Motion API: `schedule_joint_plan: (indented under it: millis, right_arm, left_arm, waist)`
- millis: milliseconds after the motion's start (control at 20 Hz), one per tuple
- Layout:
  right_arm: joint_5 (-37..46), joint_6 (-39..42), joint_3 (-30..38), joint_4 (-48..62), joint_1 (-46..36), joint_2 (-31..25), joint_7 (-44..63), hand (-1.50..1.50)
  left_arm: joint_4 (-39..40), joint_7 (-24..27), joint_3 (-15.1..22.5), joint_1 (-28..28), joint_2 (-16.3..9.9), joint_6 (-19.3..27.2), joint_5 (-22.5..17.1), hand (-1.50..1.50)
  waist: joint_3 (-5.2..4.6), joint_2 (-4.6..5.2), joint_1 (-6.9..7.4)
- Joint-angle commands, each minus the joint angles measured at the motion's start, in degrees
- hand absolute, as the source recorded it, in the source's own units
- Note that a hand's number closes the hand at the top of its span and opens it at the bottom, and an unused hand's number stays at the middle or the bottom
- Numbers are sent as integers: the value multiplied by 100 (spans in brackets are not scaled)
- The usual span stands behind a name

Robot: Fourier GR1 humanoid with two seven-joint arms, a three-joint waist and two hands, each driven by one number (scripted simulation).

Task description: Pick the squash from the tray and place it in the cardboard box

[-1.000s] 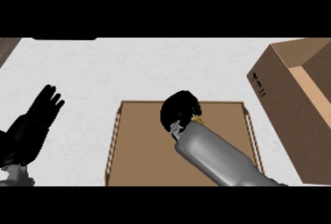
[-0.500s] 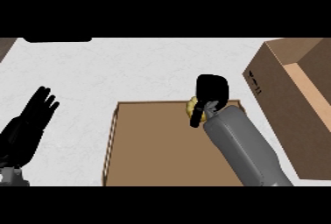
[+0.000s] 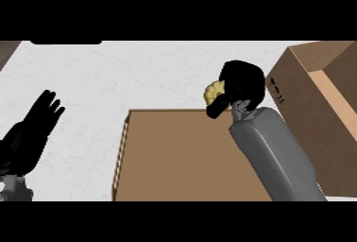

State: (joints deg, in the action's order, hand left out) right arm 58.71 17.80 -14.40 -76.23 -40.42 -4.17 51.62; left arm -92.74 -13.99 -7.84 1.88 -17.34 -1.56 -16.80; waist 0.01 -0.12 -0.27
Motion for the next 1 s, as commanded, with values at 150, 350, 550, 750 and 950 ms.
schedule_joint_plan:
  millis: [150,350,550,750,950]
  right_arm:
    - [587,414,39,-1219,-822,45,1029,150]
    - [1042,425,359,-1559,-1111,-207,1348,150]
    - [1197,737,904,-1560,-1517,-474,1329,150]
    - [1205,893,1469,-1703,-1402,-979,975,150]
    - [1122,1240,1759,-2117,-1018,-1229,697,150]
  left_arm:
    - [-399,-58,75,-283,71,-7,61,0]
    - [-95,119,45,-249,161,26,137,0]
    - [0,-137,-270,100,-147,-204,-191,0]
    - [-394,-91,14,-301,94,-50,95,0]
    - [-83,-10,-14,-183,167,-104,98,0]
  waist:
    - [-4,-34,40]
    - [-7,-24,6]
    - [-7,-10,5]
    - [-1,-16,13]
    - [-2,-12,-20]
